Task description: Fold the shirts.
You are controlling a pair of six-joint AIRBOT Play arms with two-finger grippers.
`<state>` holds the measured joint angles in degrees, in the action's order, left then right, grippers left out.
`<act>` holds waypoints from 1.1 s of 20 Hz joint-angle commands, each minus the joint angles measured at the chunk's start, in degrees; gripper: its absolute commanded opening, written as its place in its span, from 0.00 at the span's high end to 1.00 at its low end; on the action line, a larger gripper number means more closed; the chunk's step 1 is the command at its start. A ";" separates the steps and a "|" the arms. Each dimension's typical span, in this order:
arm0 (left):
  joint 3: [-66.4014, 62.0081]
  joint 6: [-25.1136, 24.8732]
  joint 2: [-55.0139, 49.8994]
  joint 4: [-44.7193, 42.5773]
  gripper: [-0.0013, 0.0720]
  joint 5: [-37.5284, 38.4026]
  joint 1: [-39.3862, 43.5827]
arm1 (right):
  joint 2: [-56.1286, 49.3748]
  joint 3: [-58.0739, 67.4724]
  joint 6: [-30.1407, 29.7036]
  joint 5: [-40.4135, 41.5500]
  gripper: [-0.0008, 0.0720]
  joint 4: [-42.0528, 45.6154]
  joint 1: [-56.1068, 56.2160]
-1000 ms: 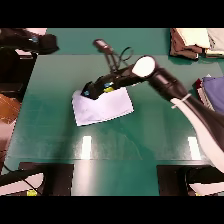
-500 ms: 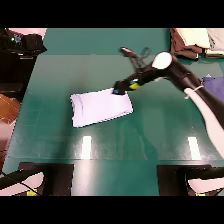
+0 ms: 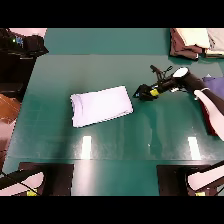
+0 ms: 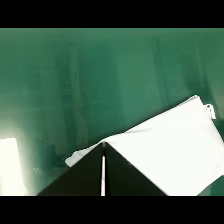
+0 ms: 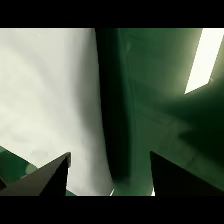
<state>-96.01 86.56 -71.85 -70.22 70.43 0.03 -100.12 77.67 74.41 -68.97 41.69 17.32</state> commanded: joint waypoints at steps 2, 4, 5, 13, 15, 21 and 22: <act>0.24 -0.02 -0.04 0.63 0.95 0.57 -0.02 | -8.28 6.10 -0.57 -0.59 0.19 -5.64 5.84; 0.24 -0.02 -0.04 1.29 0.95 1.03 -0.02 | -12.00 9.73 -0.57 -1.62 0.20 -8.79 9.25; 0.24 -0.02 -0.04 1.62 0.95 1.22 -0.02 | -13.62 11.67 -0.57 -1.92 0.27 -9.18 10.91; 0.24 -1.55 -0.04 4.15 0.95 1.99 6.71 | -11.04 23.82 2.49 -1.70 0.96 0.94 10.12; 0.24 -1.64 -0.04 4.17 0.95 0.70 9.99 | -6.86 25.90 4.96 -1.79 0.96 7.56 5.16; 0.24 -2.60 -0.04 4.22 0.95 -3.80 15.56 | 4.74 26.27 9.16 -3.06 0.96 18.43 -17.79; 0.24 -2.58 -0.04 4.22 0.95 -4.02 16.06 | 5.90 26.27 9.16 -3.02 0.96 18.32 -22.21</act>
<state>-95.77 84.23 -71.88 -66.06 68.36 13.93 -98.28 103.53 82.02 -71.44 55.75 5.32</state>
